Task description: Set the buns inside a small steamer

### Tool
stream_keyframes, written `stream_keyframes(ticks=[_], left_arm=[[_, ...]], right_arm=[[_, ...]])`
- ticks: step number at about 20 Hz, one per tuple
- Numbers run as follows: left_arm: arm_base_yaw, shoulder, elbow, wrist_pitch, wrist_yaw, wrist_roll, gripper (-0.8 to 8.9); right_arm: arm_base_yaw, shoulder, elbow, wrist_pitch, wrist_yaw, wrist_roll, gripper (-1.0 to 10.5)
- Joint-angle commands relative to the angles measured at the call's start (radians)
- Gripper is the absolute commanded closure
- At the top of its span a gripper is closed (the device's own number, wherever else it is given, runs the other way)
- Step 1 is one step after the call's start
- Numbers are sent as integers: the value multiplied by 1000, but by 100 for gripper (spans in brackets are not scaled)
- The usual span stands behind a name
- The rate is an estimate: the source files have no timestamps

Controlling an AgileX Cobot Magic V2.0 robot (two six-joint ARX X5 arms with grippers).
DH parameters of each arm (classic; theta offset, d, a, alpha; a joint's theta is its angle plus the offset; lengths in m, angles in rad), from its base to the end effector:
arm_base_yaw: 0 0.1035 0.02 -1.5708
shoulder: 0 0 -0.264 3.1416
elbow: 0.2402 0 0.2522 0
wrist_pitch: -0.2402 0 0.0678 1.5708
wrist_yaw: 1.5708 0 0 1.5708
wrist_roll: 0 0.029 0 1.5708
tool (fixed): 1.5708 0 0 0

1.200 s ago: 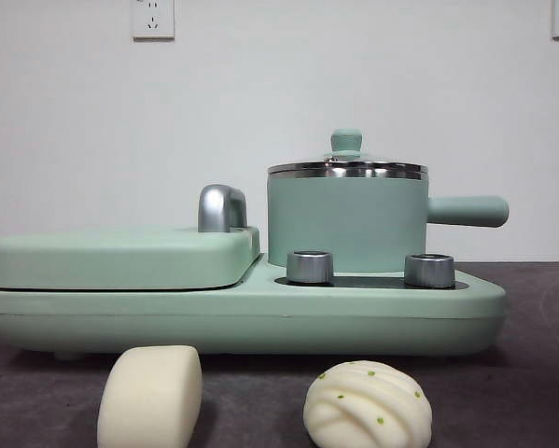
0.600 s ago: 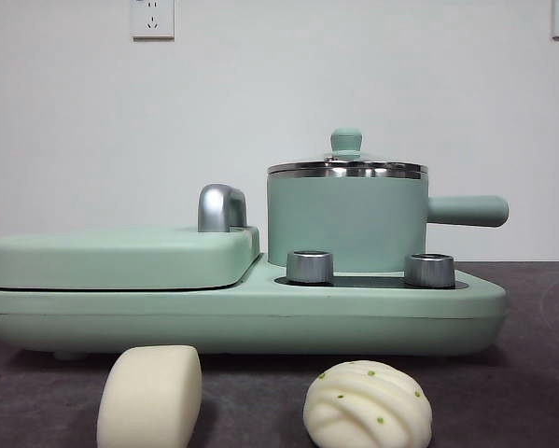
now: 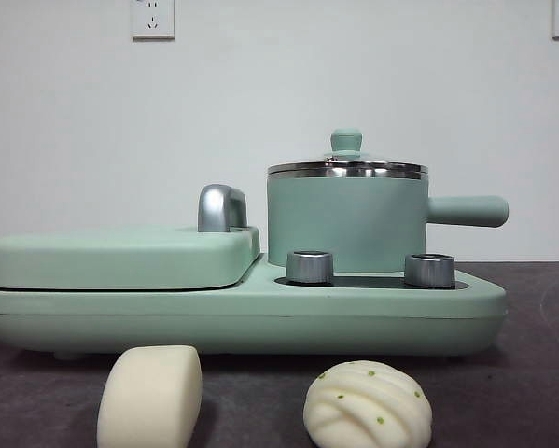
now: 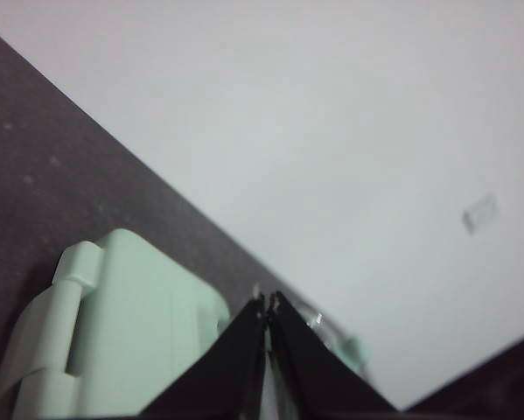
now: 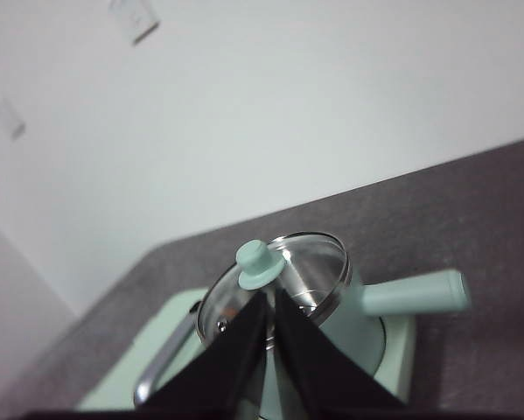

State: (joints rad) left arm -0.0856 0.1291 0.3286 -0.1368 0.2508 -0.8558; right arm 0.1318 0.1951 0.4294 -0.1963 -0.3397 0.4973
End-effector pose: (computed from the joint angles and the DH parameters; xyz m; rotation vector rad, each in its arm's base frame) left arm 0.0812 -0.0142 0.2508 -0.8420 0.0849 -0.3422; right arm 0.0785 0.0201 0.2735 0.4839 0.0798 0.4710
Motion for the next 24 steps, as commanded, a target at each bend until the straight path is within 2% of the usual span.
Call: stream_keyframes(ticks=[1, 6, 9, 13, 16, 22, 24], left_arm=[[-2, 54, 74, -21, 40, 198, 803], [-2, 194, 190, -77, 119, 406, 803], [-2, 278, 243, -82, 158, 497, 803], [-5, 378, 300, -83, 200, 621, 803], [-24, 443, 332, -84, 203, 739, 804], [-90, 561, 364, -98, 203, 972, 804], [-119, 592, 368, -108, 203, 1068, 804]], right_arm=[[3, 58, 58, -30, -14, -194, 935], [3, 160, 138, -78, -57, -402, 935], [3, 213, 168, -96, -66, -500, 935], [4, 265, 182, -100, -80, -604, 934], [10, 295, 182, -108, -80, -666, 934], [53, 341, 182, -122, -79, -862, 934], [77, 356, 182, -122, -79, -899, 933]])
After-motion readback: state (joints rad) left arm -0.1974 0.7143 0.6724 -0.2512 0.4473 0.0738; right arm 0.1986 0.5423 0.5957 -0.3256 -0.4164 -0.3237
